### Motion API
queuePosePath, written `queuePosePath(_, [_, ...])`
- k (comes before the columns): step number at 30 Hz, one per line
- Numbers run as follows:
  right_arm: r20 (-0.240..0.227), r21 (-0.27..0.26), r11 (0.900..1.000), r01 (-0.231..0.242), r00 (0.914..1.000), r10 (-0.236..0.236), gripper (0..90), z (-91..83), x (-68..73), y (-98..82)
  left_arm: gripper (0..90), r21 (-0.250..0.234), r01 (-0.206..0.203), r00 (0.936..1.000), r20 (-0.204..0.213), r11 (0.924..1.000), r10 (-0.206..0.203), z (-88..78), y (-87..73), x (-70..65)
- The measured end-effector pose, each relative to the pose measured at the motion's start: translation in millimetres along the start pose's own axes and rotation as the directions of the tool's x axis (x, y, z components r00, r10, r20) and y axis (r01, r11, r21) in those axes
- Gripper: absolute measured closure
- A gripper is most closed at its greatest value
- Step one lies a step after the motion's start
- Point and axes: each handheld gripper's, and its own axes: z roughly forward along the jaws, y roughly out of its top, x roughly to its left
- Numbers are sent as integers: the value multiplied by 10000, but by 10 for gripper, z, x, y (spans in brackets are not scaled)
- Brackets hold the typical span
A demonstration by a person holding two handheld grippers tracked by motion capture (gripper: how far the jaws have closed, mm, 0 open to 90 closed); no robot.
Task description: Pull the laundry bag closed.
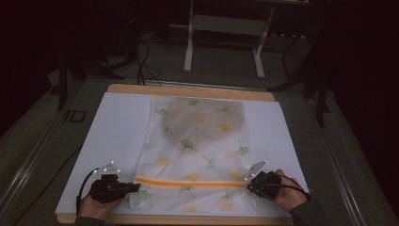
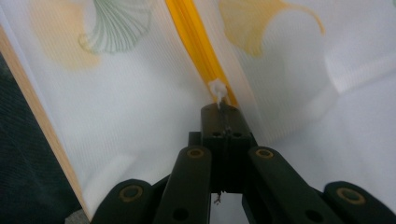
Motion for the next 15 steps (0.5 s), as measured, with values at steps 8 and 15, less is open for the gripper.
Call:
queuePosePath(8, [-149,8,9997,-248,9996,248,900,-22,-42,-103,885,128,-51,9999,120,9999,49,18,-6,-4])
queuePosePath(15, [-186,-34,9993,-366,9992,365,883,14,-61,-104,846,310,-170,9999,-27,9994,171,53,-29,-15])
